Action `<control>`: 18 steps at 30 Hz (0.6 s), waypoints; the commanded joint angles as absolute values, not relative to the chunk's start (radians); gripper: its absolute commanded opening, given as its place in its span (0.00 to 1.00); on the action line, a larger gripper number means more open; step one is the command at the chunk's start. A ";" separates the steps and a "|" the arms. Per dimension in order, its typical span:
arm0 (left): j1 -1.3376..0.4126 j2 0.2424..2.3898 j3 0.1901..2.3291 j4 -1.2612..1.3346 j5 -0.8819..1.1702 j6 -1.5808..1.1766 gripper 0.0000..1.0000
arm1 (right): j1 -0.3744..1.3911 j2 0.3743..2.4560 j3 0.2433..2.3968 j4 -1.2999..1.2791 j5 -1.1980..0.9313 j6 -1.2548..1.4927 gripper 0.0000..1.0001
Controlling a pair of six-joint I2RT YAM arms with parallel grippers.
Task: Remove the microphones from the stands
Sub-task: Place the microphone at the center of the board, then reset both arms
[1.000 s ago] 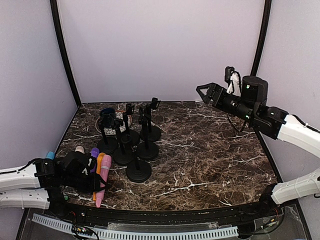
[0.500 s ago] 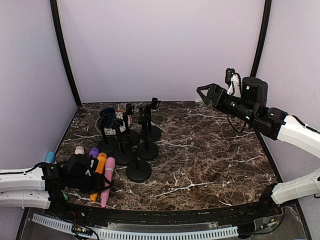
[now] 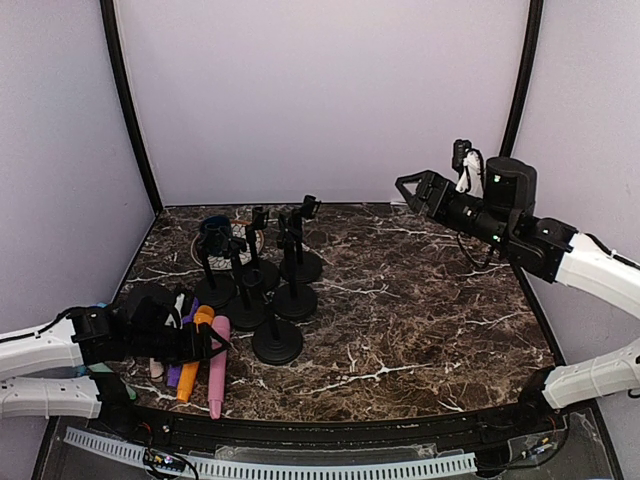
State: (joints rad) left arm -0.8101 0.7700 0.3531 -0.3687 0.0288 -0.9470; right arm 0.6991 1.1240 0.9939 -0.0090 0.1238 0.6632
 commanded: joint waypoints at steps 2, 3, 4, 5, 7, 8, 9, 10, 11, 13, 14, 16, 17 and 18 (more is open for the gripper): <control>-0.713 0.771 0.542 -0.538 -0.030 -0.728 0.76 | 0.686 1.109 1.027 -0.043 0.149 0.602 0.92; -0.689 0.781 0.579 -0.552 -0.013 -0.673 0.77 | 0.684 1.115 1.033 -0.055 0.150 0.589 0.93; -0.634 0.803 0.594 -0.554 -0.007 -0.648 0.77 | 0.682 1.123 1.040 -0.068 0.153 0.576 0.94; -0.604 0.814 0.620 -0.543 0.015 -0.598 0.78 | 0.679 1.132 1.045 -0.082 0.163 0.568 0.95; -0.516 0.848 0.653 -0.499 0.052 -0.535 0.80 | 0.672 1.151 1.053 -0.110 0.181 0.565 0.96; -0.454 0.875 0.661 -0.479 0.062 -0.517 0.81 | 0.668 1.164 1.053 -0.121 0.189 0.563 0.97; -0.387 0.889 0.681 -0.441 0.088 -0.495 0.82 | 0.665 1.169 1.049 -0.126 0.199 0.558 0.98; -0.354 0.917 0.690 -0.418 0.105 -0.487 0.82 | 0.661 1.174 1.041 -0.127 0.214 0.552 0.98; -0.289 0.931 0.704 -0.369 0.138 -0.476 0.82 | 0.653 1.181 1.031 -0.126 0.226 0.546 0.99; -0.199 0.967 0.713 -0.278 0.170 -0.469 0.82 | 0.626 1.189 1.003 -0.117 0.240 0.530 0.99; -0.172 0.990 0.711 -0.247 0.175 -0.468 0.82 | 0.604 1.193 0.988 -0.113 0.244 0.526 0.99; -0.082 1.023 0.703 -0.128 0.187 -0.464 0.82 | 0.553 1.198 0.956 -0.102 0.240 0.517 0.99; -0.034 1.048 0.699 -0.098 0.191 -0.460 0.82 | 0.528 1.197 0.937 -0.093 0.239 0.508 0.99; -0.018 1.060 0.690 -0.036 0.193 -0.455 0.81 | 0.498 1.194 0.916 -0.083 0.238 0.495 0.99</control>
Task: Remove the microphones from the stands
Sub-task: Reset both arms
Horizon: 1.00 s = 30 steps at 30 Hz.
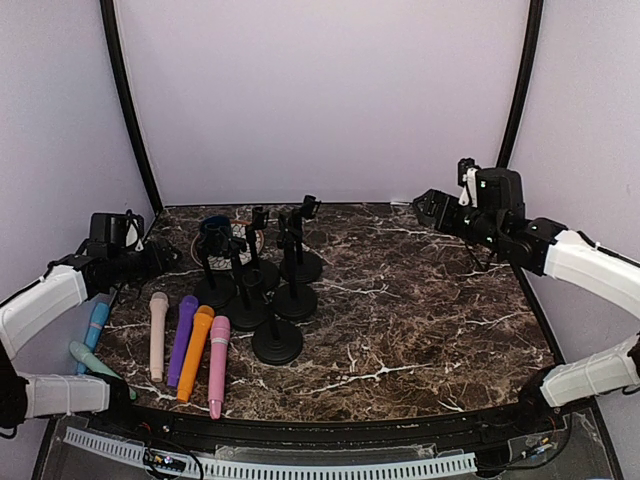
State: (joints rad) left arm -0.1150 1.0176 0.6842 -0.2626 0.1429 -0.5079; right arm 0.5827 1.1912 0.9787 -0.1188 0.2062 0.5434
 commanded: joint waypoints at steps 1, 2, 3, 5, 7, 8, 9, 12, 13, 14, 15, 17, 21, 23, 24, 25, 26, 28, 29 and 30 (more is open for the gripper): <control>0.033 1.087 0.686 -0.005 0.193 -0.439 0.81 | 0.472 1.189 0.891 -0.068 0.239 0.481 0.99; 0.051 1.100 0.678 0.052 0.192 -0.429 0.82 | 0.440 1.182 0.865 -0.048 0.239 0.465 0.98; 0.079 1.126 0.673 0.082 0.188 -0.402 0.82 | 0.406 1.173 0.834 -0.025 0.238 0.449 0.98; 0.110 1.161 0.645 0.177 0.167 -0.361 0.81 | 0.334 1.155 0.776 0.027 0.240 0.413 0.99; 0.134 1.193 0.613 0.280 0.150 -0.327 0.79 | 0.252 1.137 0.712 0.085 0.257 0.390 0.99; 0.139 1.202 0.595 0.338 0.132 -0.318 0.79 | 0.216 1.127 0.682 0.125 0.253 0.374 0.99; 0.146 1.214 0.584 0.368 0.121 -0.299 0.79 | 0.183 1.120 0.653 0.165 0.248 0.361 0.99; 0.152 1.223 0.509 0.545 0.078 -0.241 0.80 | 0.104 1.103 0.573 0.291 0.249 0.317 0.99; 0.152 1.224 0.492 0.581 0.073 -0.226 0.82 | 0.079 1.099 0.544 0.340 0.249 0.304 0.99; 0.152 1.224 0.459 0.643 0.062 -0.197 0.83 | 0.057 1.096 0.515 0.392 0.248 0.289 0.99; 0.151 1.227 0.425 0.674 0.056 -0.184 0.84 | 0.038 1.095 0.486 0.449 0.249 0.271 0.99; 0.151 1.233 0.382 0.775 0.038 -0.154 0.85 | 0.011 1.106 0.422 0.579 0.263 0.240 0.99; 0.152 1.287 0.296 0.976 0.056 -0.114 0.87 | -0.038 1.162 0.322 0.803 0.314 0.219 0.99; 0.151 1.323 0.281 1.034 0.069 -0.098 0.87 | -0.039 1.191 0.292 0.865 0.330 0.208 0.99; 0.150 1.329 0.285 1.029 0.071 -0.095 0.87 | -0.039 1.206 0.285 0.890 0.336 0.207 0.99; 0.150 1.331 0.293 1.010 0.068 -0.097 0.87 | -0.038 1.216 0.285 0.898 0.335 0.204 0.99; 0.150 1.334 0.294 1.005 0.061 -0.102 0.87 | -0.038 1.227 0.291 0.904 0.336 0.203 0.99; 0.150 1.349 0.278 1.028 0.047 -0.106 0.88 | -0.039 1.265 0.285 0.942 0.348 0.188 0.99; 0.150 1.359 0.266 1.062 0.048 -0.105 0.88 | -0.038 1.281 0.282 0.964 0.351 0.177 0.99; 0.150 1.377 0.263 1.076 0.050 -0.106 0.89 | -0.038 1.293 0.275 0.984 0.351 0.168 0.99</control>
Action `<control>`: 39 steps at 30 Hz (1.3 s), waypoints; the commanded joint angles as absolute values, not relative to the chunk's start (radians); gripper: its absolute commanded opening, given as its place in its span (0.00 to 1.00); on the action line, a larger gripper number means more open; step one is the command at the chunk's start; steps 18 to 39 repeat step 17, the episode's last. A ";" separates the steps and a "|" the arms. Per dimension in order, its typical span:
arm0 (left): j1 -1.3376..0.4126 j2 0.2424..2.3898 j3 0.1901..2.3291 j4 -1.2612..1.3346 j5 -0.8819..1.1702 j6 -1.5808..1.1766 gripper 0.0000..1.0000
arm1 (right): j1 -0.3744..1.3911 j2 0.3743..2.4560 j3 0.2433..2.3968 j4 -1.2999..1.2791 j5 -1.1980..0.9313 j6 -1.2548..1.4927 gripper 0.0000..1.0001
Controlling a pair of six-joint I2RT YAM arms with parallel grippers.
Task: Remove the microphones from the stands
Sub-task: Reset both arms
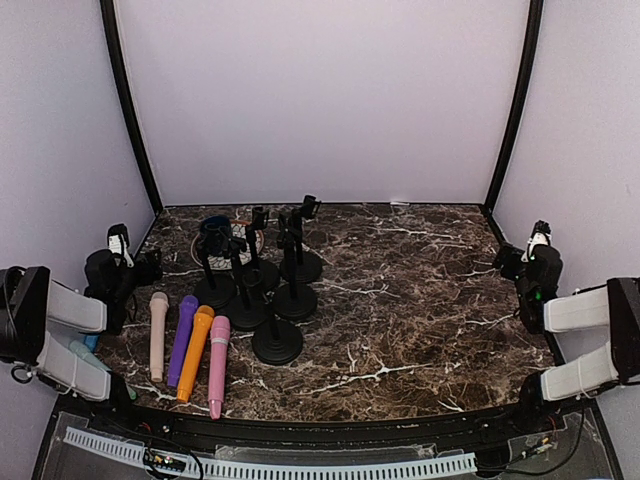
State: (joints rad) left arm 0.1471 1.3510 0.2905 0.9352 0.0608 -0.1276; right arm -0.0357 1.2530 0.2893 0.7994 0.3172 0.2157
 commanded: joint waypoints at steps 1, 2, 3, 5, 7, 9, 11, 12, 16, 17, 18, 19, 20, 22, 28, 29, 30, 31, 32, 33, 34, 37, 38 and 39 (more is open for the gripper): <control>0.150 1.386 0.262 1.089 0.062 -0.105 0.89 | -0.038 1.302 0.263 1.013 0.354 0.164 0.99; 0.150 1.395 0.266 1.089 0.067 -0.103 0.89 | -0.038 1.311 0.248 1.050 0.356 0.158 0.99; 0.150 1.398 0.269 1.085 0.075 -0.101 0.89 | -0.038 1.319 0.235 1.084 0.353 0.149 0.99; 0.150 1.405 0.270 1.085 0.077 -0.102 0.89 | -0.038 1.332 0.213 1.135 0.338 0.140 0.99; 0.150 1.410 0.268 1.093 0.070 -0.103 0.89 | -0.038 1.343 0.206 1.163 0.324 0.135 0.99; 0.150 1.410 0.268 1.095 0.067 -0.104 0.89 | -0.039 1.350 0.205 1.174 0.316 0.134 0.99; 0.150 1.409 0.263 1.103 0.070 -0.102 0.89 | -0.039 1.353 0.204 1.176 0.311 0.134 0.99; 0.149 1.408 0.260 1.106 0.069 -0.103 0.89 | -0.038 1.354 0.203 1.179 0.309 0.133 0.99; 0.150 1.406 0.255 1.119 0.073 -0.098 0.89 | -0.038 1.367 0.199 1.194 0.308 0.130 0.99; 0.150 1.403 0.256 1.120 0.067 -0.098 0.90 | -0.039 1.371 0.199 1.198 0.305 0.130 0.99; 0.150 1.403 0.256 1.120 0.067 -0.098 0.90 | -0.039 1.371 0.199 1.198 0.305 0.130 0.99; 0.150 1.403 0.256 1.120 0.067 -0.098 0.90 | -0.039 1.371 0.199 1.198 0.305 0.130 0.99; 0.150 1.403 0.256 1.120 0.067 -0.098 0.90 | -0.039 1.371 0.199 1.198 0.305 0.130 0.99; 0.150 1.403 0.256 1.120 0.067 -0.098 0.90 | -0.039 1.371 0.199 1.198 0.305 0.130 0.99; 0.150 1.403 0.256 1.120 0.067 -0.098 0.90 | -0.039 1.371 0.199 1.198 0.305 0.130 0.99; 0.150 1.403 0.256 1.120 0.067 -0.098 0.90 | -0.039 1.371 0.199 1.198 0.305 0.130 0.99; 0.150 1.403 0.256 1.120 0.067 -0.098 0.90 | -0.039 1.371 0.199 1.198 0.305 0.130 0.99; 0.150 1.403 0.256 1.120 0.067 -0.098 0.90 | -0.039 1.371 0.199 1.198 0.305 0.130 0.99; 0.150 1.403 0.256 1.120 0.067 -0.098 0.90 | -0.039 1.371 0.199 1.198 0.305 0.130 0.99; 0.150 1.403 0.256 1.120 0.067 -0.098 0.90 | -0.039 1.371 0.199 1.198 0.305 0.130 0.99; 0.150 1.403 0.256 1.120 0.067 -0.098 0.90 | -0.039 1.371 0.199 1.198 0.305 0.130 0.99; 0.150 1.403 0.256 1.120 0.067 -0.098 0.90 | -0.039 1.371 0.199 1.198 0.305 0.130 0.99; 0.150 1.403 0.256 1.120 0.067 -0.098 0.90 | -0.039 1.371 0.199 1.198 0.305 0.130 0.99; 0.150 1.403 0.256 1.120 0.067 -0.098 0.90 | -0.039 1.371 0.199 1.198 0.305 0.130 0.99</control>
